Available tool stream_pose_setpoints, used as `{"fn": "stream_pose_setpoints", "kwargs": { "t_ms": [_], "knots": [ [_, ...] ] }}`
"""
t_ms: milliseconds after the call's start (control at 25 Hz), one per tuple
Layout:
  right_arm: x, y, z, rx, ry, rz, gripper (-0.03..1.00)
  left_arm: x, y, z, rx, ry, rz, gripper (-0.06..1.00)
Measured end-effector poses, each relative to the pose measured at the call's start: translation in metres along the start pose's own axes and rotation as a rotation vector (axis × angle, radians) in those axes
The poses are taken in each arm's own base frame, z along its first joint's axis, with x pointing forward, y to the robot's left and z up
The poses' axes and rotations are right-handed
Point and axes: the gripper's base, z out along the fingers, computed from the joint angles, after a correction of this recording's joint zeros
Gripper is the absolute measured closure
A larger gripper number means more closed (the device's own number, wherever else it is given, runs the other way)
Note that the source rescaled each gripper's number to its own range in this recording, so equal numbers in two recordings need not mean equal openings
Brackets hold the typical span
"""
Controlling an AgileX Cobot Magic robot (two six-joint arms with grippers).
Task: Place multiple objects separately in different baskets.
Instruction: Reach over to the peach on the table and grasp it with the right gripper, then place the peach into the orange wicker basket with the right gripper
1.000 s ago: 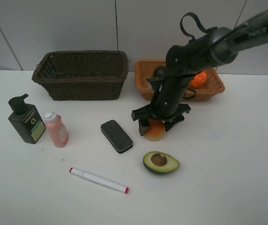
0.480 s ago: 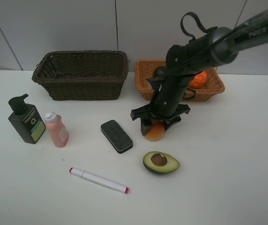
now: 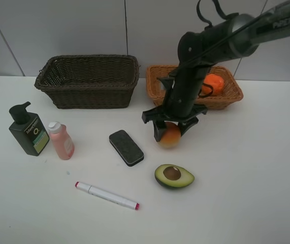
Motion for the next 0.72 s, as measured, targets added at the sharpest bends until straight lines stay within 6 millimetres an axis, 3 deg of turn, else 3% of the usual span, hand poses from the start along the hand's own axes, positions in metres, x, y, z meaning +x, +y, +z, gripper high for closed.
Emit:
{"fn": "stream_pose_setpoints", "kwargs": {
  "t_ms": [200, 400, 560, 720],
  "knots": [
    [-0.019, -0.005, -0.069, 0.054, -0.075, -0.026, 0.97, 0.0, 0.0, 0.0, 0.0, 0.0, 0.0, -0.06],
    [-0.04, -0.031, -0.11, 0.118, -0.217, 0.005, 0.97, 0.0, 0.0, 0.0, 0.0, 0.0, 0.0, -0.06],
    [-0.053, -0.062, -0.114, 0.135, -0.331, 0.062, 0.97, 0.0, 0.0, 0.0, 0.0, 0.0, 0.0, -0.06],
    [-0.067, -0.088, -0.093, 0.169, -0.37, 0.088, 0.97, 0.0, 0.0, 0.0, 0.0, 0.0, 0.0, -0.06]
  ]
}}
